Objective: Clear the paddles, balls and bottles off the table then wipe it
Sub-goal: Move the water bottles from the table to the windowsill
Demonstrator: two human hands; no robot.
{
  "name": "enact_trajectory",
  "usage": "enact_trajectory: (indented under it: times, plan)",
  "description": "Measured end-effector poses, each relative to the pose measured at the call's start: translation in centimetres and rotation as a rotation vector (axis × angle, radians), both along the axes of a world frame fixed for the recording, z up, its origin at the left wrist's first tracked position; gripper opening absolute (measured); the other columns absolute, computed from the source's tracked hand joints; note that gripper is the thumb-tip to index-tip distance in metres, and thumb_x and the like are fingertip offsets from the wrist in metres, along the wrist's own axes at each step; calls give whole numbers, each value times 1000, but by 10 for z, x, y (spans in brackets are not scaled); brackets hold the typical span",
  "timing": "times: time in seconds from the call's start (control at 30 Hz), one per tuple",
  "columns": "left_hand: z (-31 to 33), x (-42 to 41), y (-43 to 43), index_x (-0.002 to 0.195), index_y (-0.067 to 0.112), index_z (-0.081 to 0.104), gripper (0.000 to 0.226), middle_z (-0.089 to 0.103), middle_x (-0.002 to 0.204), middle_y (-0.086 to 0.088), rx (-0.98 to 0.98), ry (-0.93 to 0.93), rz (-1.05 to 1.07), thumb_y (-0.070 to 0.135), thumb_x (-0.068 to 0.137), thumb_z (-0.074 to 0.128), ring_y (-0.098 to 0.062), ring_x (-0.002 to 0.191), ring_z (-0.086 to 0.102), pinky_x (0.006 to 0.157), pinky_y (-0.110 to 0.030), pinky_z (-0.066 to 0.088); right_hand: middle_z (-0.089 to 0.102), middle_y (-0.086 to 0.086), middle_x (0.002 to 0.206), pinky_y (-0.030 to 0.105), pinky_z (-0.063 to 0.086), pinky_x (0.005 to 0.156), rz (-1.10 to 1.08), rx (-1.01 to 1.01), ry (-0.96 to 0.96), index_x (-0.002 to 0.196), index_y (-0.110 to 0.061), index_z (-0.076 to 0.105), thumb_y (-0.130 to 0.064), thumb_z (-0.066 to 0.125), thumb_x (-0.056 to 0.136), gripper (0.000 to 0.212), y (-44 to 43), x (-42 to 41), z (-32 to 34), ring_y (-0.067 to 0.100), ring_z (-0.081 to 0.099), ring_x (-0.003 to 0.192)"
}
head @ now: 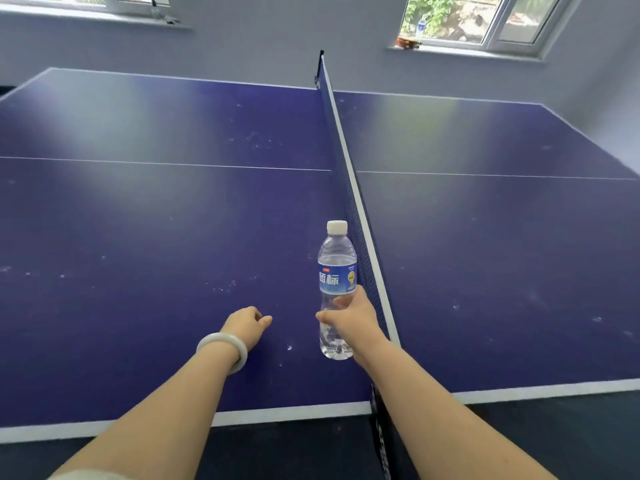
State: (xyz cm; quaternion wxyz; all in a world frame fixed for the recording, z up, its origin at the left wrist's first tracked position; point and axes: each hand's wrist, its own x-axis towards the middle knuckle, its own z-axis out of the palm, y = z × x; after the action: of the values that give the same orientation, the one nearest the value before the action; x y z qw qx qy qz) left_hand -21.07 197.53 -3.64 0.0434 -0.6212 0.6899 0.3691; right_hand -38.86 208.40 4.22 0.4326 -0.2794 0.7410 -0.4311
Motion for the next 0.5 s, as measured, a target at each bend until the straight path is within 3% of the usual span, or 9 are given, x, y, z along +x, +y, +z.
enact_trajectory:
  times: [0.13, 0.33, 0.5]
  plan:
    - [33, -34, 32, 117, 12, 58, 31, 59, 105, 1, -119, 90, 19, 37, 99, 53, -16, 89, 56, 76, -27, 41, 60, -4, 101, 38, 54, 91, -43, -123, -16, 111, -21, 48, -3, 83, 73, 55, 30, -24, 28, 16, 62, 99]
    - [92, -133, 113, 106, 16, 60, 20, 62, 97, 2, -310, 188, -60, 33, 98, 56, -16, 88, 58, 76, -28, 43, 64, 2, 102, 26, 50, 75, -127, -226, 59, 104, -20, 49, -2, 84, 71, 51, 121, -106, 57, 14, 63, 90]
    - [97, -238, 203, 104, 17, 61, 21, 65, 104, -2, -281, 172, -204, 36, 95, 60, -18, 90, 57, 80, -31, 46, 60, 4, 109, 43, 53, 94, -230, -178, 123, 109, -18, 48, -7, 86, 70, 56, 214, -202, 62, 22, 61, 101]
